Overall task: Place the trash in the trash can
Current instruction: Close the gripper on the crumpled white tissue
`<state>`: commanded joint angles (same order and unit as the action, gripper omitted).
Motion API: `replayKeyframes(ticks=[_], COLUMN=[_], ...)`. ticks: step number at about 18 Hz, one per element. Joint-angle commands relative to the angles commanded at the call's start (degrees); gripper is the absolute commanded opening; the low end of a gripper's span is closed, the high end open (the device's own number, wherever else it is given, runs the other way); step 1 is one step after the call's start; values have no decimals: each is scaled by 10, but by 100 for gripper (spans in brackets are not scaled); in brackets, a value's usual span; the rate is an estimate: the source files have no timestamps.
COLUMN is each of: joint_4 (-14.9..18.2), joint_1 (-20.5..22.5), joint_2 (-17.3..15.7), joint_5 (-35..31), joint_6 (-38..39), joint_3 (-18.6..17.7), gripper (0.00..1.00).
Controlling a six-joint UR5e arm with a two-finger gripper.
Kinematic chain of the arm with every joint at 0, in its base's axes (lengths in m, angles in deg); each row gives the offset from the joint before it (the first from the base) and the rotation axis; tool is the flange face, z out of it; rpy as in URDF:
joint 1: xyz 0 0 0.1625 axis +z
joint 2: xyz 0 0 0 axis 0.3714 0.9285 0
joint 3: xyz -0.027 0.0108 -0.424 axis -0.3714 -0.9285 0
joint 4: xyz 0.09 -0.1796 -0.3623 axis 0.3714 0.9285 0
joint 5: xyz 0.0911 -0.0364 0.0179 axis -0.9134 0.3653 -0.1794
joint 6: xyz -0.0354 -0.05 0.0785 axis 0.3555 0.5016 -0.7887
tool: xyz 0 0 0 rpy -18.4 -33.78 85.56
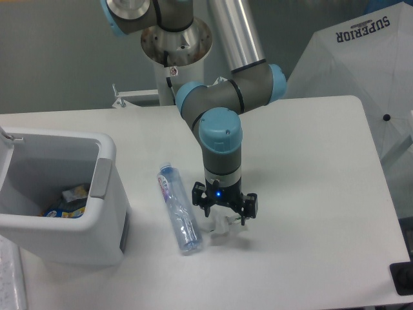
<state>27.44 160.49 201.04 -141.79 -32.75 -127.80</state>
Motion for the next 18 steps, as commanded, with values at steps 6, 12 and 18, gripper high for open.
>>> replayKeyframes(ticks=[6,12,18], joint_4=[0,-1,0], joint_1=[-6,-7,-7], joint_2=[11,12,11], joint_5=[0,-3,-3], joint_6=[20,18,17], joint_3=[2,0,-1], gripper=[93,79,60])
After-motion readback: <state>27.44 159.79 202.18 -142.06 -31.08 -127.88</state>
